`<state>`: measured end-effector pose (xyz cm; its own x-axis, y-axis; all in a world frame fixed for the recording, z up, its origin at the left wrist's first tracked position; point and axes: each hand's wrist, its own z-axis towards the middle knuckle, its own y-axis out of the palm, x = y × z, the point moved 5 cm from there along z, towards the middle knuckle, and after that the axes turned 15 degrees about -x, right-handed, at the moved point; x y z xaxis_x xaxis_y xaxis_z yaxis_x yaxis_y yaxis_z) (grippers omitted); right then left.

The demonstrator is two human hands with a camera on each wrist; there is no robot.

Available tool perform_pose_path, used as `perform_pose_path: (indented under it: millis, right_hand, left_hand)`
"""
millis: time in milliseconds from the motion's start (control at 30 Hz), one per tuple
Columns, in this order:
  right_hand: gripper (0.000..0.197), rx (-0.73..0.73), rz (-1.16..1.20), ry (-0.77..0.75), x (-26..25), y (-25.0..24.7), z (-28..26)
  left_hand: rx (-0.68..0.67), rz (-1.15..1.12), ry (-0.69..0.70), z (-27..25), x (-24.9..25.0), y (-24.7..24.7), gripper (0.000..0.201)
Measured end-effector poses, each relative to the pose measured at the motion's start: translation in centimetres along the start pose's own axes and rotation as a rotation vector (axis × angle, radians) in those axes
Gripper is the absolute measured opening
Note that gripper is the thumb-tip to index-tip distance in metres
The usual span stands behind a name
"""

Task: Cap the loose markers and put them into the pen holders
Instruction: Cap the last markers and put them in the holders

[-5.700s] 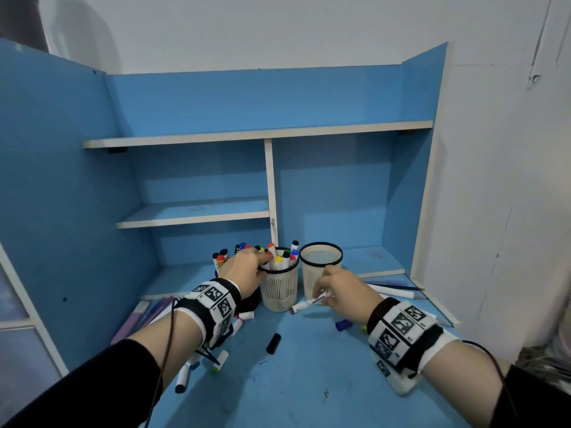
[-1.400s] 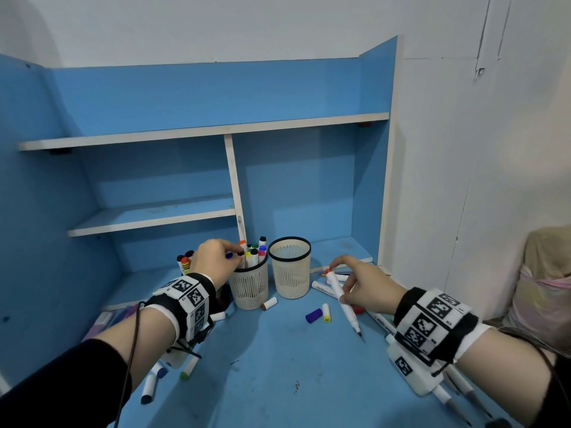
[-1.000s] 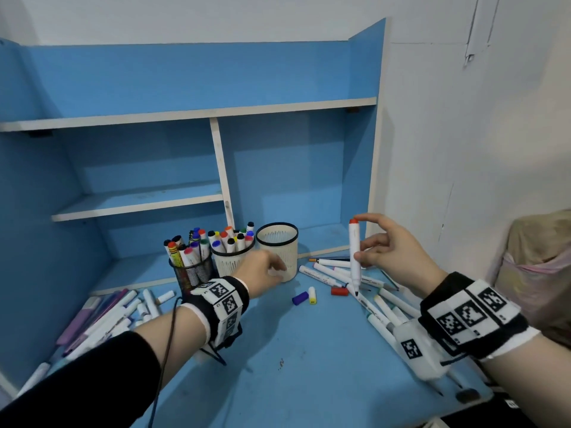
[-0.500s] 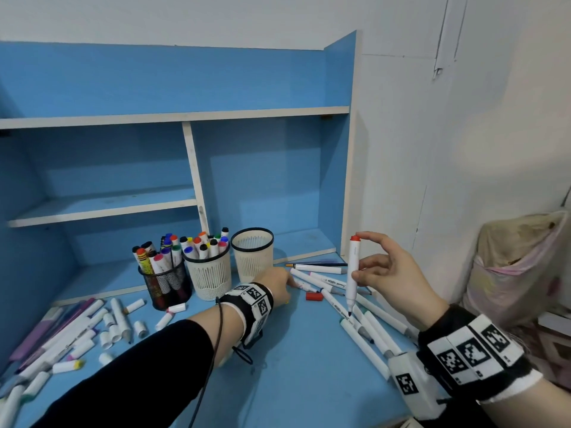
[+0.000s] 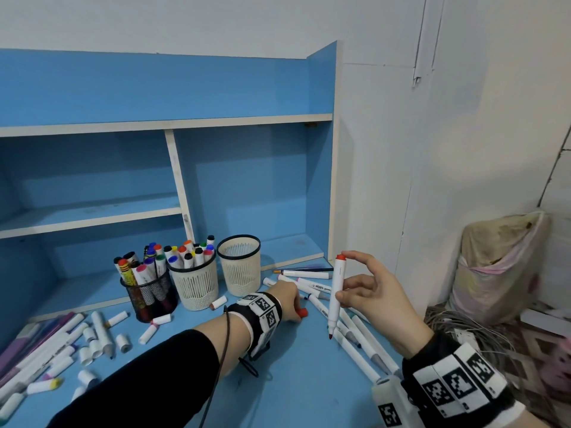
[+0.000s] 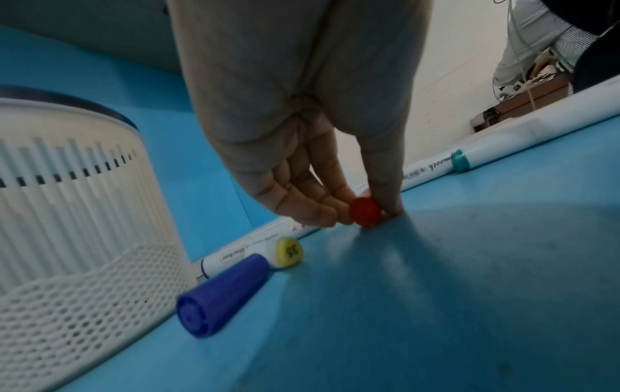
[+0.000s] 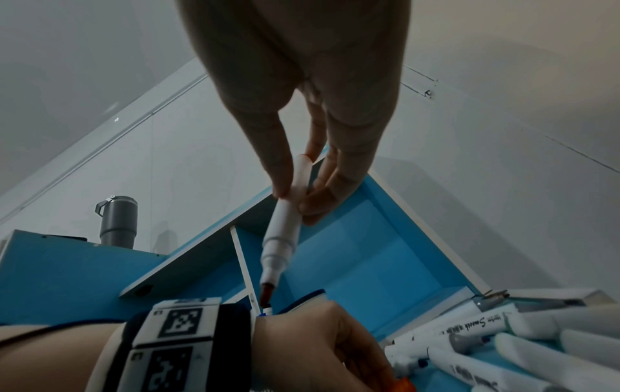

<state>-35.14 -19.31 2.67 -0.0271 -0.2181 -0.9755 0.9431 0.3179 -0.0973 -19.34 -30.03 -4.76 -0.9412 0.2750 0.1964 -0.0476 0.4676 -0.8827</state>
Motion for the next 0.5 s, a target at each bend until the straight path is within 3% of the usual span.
perform_pose_path:
  millis: [233,433,500]
  right_hand:
    - [0.067,0.096,0.154,-0.046,0.8,0.1,-1.1]
    - [0.052,0.147,0.314,-0.040,2.0,0.9,-1.6]
    - [0.047,0.179,0.359,-0.043,2.5,1.5,-1.6]
  left_hand:
    - [-0.057,-0.026,0.098,-3.5,0.4,1.3,0.033]
    - [0.197,-0.398,0.203,-8.6,-0.2,1.1,0.015]
    - [0.270,-0.523,0.232,-10.5,-0.8,0.8,0.019]
